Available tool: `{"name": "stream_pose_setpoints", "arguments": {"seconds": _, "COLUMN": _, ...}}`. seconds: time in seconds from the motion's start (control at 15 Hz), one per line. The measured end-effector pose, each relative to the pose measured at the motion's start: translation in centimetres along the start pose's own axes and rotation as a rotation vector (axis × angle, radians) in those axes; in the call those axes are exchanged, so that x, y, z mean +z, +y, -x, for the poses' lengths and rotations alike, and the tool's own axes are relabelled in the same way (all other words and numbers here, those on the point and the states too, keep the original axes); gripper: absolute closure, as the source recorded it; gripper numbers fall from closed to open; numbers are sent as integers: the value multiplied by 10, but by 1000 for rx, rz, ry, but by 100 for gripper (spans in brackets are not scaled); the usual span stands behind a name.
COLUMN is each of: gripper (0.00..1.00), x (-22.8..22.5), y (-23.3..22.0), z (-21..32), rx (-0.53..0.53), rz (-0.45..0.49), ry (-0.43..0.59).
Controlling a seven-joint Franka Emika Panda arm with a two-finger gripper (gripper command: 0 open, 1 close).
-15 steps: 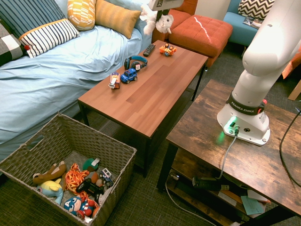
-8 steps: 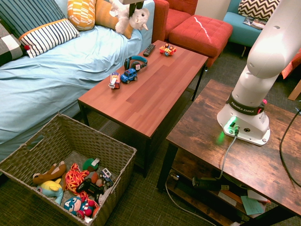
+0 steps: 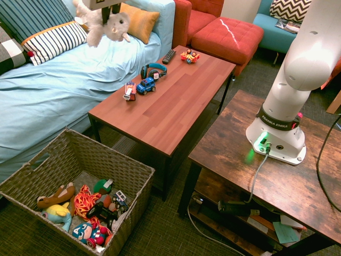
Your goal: Put the stuffed toy in the basket
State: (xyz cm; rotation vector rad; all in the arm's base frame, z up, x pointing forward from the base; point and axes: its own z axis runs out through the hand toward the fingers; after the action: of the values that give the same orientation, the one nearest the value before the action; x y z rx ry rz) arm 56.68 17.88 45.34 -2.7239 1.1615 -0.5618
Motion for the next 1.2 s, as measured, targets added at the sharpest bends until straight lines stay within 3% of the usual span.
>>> {"name": "stream_pose_setpoints", "arguments": {"seconds": 0.27, "gripper": 100, "x": 46, "y": -93, "z": 96, "rx": -102, "rz": -21, "ry": -85}}
{"name": "stream_pose_setpoints", "arguments": {"seconds": 0.47, "gripper": 100, "x": 82, "y": -130, "z": 162, "rx": -174, "rz": 6, "ry": -154}}
{"name": "stream_pose_setpoints", "arguments": {"seconds": 0.87, "gripper": 100, "x": 163, "y": -146, "z": 237, "rx": -266, "rz": 100, "ry": -266}}
{"name": "stream_pose_setpoints", "arguments": {"seconds": 1.2, "gripper": 100, "x": 212, "y": -144, "z": 255, "rx": -317, "rz": 186, "ry": -421}}
